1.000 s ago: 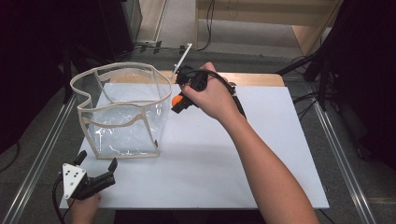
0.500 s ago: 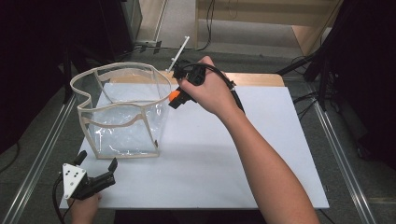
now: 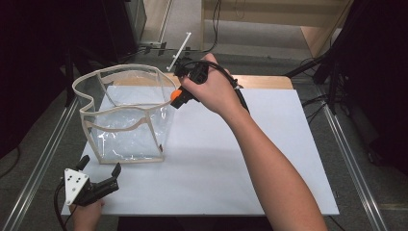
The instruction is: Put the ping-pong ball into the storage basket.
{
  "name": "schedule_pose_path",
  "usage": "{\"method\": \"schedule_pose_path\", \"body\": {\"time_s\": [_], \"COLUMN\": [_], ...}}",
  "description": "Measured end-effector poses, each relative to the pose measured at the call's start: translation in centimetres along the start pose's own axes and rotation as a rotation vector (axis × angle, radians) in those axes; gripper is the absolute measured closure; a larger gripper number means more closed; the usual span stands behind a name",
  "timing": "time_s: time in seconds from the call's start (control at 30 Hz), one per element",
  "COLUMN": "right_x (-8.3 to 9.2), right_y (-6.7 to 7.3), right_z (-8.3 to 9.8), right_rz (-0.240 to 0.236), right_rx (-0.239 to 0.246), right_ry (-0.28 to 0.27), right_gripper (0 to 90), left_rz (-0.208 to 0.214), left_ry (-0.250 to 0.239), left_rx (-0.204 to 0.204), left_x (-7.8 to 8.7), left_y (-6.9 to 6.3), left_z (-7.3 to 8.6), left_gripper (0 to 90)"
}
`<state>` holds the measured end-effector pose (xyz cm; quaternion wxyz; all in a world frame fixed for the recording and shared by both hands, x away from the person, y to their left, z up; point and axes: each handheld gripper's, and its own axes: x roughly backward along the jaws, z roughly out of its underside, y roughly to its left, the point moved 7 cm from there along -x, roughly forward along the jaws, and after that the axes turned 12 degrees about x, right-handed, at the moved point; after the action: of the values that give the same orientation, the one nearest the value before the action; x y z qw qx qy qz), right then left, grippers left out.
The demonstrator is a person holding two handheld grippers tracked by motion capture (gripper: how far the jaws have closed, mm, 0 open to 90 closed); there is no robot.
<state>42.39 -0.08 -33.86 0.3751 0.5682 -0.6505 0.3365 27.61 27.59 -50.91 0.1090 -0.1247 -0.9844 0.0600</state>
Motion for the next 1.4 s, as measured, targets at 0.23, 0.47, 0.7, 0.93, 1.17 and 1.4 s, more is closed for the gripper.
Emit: {"method": "schedule_pose_path", "body": {"time_s": [0.23,0.47,0.7,0.93,1.17,1.4], "right_x": [0.0,-0.2,-0.5,-0.8,-1.3,-1.9], "right_y": [-0.2,-0.5,-0.9,-1.2,-1.6,-1.9], "right_z": [-0.4,-1.1,-2.0,-2.5,-2.8,-3.2], "right_rz": [0.0,-0.004,-0.008,-0.007,-0.008,-0.004], "right_rx": [0.004,0.004,0.009,0.007,0.003,-0.006], "right_ry": [-0.004,0.003,-0.002,0.001,0.001,-0.001], "right_gripper": [47.6,47.6,47.6,47.6,47.6,47.6], "left_rz": [0.0,0.002,0.004,0.005,0.006,0.007], "left_ry": [0.003,0.001,0.002,0.001,0.003,0.0], "left_rx": [0.0,0.002,0.004,0.006,0.004,0.008], "left_x": [0.0,0.0,0.0,0.0,0.0,0.0], "left_y": [0.0,0.1,0.1,0.1,0.1,0.0], "left_z": [0.0,0.0,0.0,0.0,0.0,0.0], "left_gripper": [0.0,0.0,0.0,0.0,0.0,0.0]}}
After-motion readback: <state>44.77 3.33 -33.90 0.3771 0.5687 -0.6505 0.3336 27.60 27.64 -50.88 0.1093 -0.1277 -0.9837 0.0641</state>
